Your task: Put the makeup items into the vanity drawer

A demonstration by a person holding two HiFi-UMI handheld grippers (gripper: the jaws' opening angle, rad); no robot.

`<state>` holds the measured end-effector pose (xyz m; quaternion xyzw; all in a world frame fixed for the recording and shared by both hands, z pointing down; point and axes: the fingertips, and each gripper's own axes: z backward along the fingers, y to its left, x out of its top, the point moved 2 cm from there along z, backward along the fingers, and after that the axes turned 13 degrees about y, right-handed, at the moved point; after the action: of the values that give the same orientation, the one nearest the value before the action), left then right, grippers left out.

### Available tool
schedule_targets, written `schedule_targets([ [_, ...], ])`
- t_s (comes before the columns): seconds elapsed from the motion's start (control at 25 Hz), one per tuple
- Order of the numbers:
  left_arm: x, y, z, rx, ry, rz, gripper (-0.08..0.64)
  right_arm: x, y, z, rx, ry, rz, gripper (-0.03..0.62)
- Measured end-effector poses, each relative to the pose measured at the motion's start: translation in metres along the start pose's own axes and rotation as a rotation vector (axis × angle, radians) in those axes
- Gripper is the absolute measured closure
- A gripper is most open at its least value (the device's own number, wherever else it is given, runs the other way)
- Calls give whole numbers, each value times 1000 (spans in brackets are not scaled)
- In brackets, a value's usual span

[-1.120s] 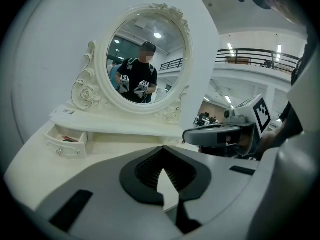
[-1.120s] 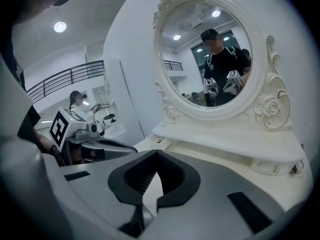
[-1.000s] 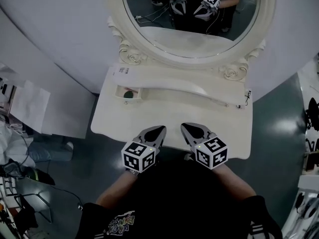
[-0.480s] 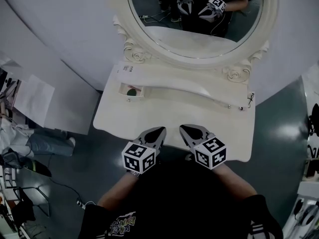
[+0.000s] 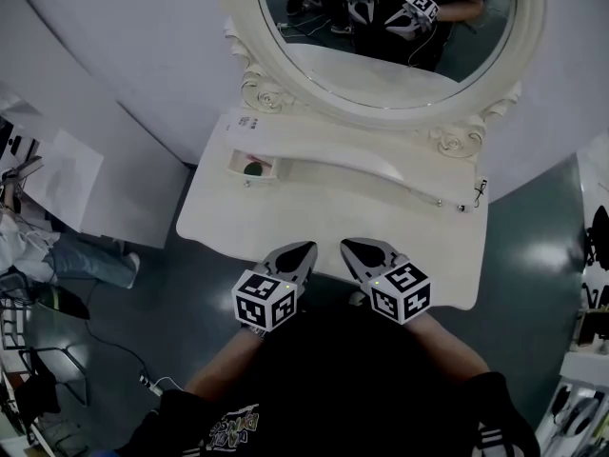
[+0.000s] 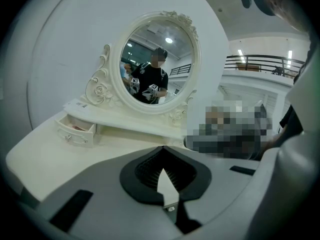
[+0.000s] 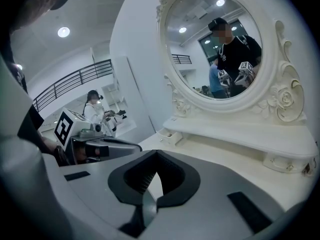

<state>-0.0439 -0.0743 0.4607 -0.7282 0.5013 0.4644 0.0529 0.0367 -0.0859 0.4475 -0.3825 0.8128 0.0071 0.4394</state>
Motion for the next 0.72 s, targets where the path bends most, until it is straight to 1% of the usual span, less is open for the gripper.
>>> schedule_targets([
  [0.72, 3, 3, -1, 0, 13, -21, 560, 2, 3, -7, 22, 1, 7, 563],
])
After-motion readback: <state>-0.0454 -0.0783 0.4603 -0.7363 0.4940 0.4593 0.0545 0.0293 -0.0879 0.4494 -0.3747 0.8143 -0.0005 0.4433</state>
